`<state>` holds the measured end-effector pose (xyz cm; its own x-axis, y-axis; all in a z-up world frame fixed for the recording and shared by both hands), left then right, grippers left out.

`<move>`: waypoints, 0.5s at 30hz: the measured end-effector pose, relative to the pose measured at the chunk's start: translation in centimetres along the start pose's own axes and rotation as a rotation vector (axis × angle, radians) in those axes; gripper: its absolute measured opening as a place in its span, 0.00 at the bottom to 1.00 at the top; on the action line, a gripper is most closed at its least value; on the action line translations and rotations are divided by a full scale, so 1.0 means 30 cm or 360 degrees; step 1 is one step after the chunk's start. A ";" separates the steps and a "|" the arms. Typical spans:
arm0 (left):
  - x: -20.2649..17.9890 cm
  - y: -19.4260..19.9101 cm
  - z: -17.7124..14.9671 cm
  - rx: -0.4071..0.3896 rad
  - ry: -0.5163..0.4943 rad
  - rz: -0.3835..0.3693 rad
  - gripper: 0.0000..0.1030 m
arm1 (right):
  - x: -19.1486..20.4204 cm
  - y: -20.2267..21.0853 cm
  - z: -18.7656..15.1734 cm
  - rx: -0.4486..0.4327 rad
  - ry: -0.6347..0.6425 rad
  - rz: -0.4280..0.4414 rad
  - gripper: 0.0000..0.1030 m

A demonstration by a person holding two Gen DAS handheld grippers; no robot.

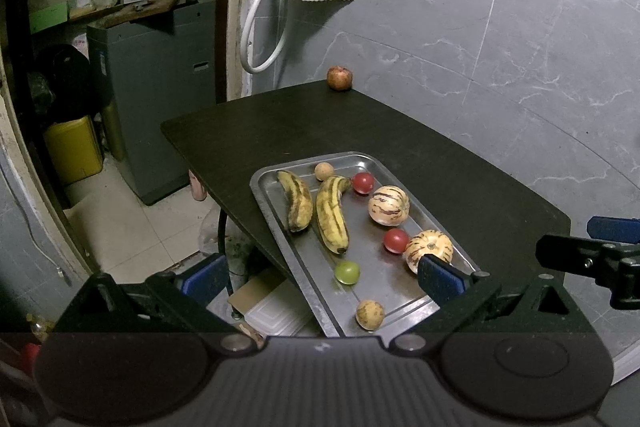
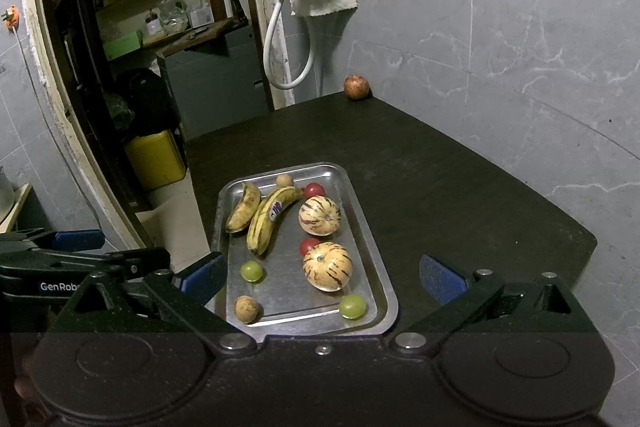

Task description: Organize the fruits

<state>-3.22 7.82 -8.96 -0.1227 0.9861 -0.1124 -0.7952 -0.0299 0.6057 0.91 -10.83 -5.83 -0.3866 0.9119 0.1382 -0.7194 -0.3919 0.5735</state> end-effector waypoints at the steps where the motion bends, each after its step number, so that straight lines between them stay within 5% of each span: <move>1: 0.000 0.000 0.000 0.0000 0.0001 0.0000 1.00 | 0.001 0.001 -0.001 -0.0001 0.0000 0.0001 0.99; 15: -0.026 -0.009 0.004 -0.0011 -0.0006 -0.0016 1.00 | -0.003 0.001 0.002 0.0000 -0.0001 0.0000 0.99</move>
<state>-2.86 7.07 -8.94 -0.1123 0.9870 -0.1153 -0.8004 -0.0211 0.5990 0.98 -10.92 -5.78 -0.3862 0.9119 0.1387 -0.7192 -0.3919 0.5737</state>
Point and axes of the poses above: each gripper's, at about its wrist camera, not at the fingertips, and y roughly against the way its jaws point, x to its left, z to its top, the point moved 10 cm from there along -y, roughly the way its jaws point, and after that the axes turned 5 degrees about -x, right-handed, at the moved point
